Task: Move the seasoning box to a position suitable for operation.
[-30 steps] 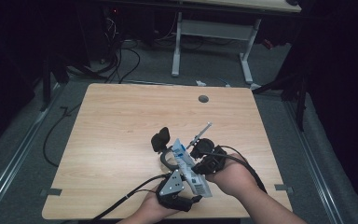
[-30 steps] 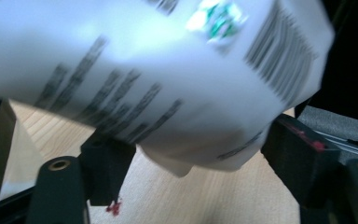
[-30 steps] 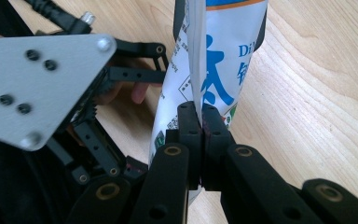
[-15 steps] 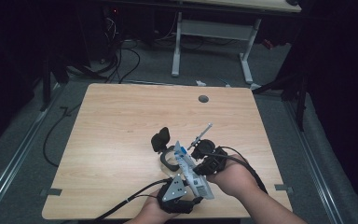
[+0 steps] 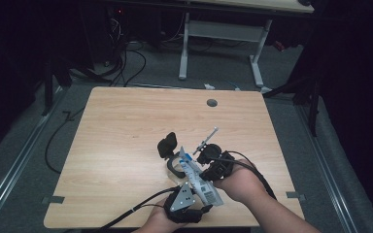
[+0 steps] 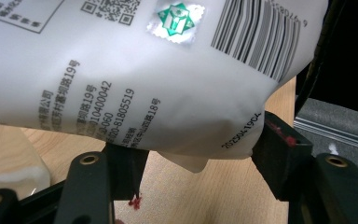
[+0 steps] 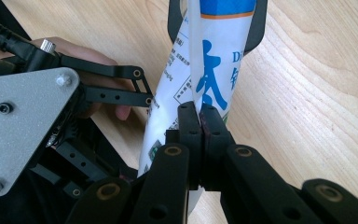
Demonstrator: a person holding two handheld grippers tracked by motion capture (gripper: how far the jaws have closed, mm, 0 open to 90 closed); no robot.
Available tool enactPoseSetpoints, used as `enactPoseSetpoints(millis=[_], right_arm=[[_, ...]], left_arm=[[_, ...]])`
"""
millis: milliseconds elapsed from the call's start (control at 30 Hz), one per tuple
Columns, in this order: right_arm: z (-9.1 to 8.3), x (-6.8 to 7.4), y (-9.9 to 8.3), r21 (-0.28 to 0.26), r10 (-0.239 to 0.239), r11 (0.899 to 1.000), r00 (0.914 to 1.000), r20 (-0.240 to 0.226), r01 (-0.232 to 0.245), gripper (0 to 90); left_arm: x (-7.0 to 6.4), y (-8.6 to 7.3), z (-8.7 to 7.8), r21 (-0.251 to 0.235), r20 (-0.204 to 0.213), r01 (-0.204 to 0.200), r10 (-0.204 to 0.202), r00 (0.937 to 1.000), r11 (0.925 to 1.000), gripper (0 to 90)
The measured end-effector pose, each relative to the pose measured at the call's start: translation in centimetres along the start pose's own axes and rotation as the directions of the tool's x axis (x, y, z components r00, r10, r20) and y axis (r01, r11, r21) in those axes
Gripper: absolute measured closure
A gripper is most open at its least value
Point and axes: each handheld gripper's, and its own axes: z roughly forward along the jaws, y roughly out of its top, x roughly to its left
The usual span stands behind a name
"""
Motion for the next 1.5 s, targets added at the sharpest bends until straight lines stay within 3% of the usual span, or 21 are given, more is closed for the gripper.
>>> enactPoseSetpoints(millis=[467, 800, 1500], right_arm=[[0.0, 0.0, 0.4, -0.001, 0.000, 1.000, 1.0000, 0.002, 0.000, 89.6], [0.0, -0.1, 0.8, -0.003, -0.003, 1.000, 1.0000, 0.009, 0.003, 89.8], [-0.3, -0.3, 1.5, 0.003, -0.014, 1.000, 0.9995, 0.030, 0.014, 89.9]], left_arm=[[0.0, 0.3, 0.1, -0.012, 0.011, 0.016, -0.016, 0.9998, 0.9998, 43.7], [0.1, 0.4, 0.2, -0.016, -0.008, 0.001, -0.002, 1.0000, 0.9999, 43.8], [0.1, 1.0, 0.4, -0.040, 0.005, 0.009, -0.008, 1.0000, 0.9991, 43.5]])
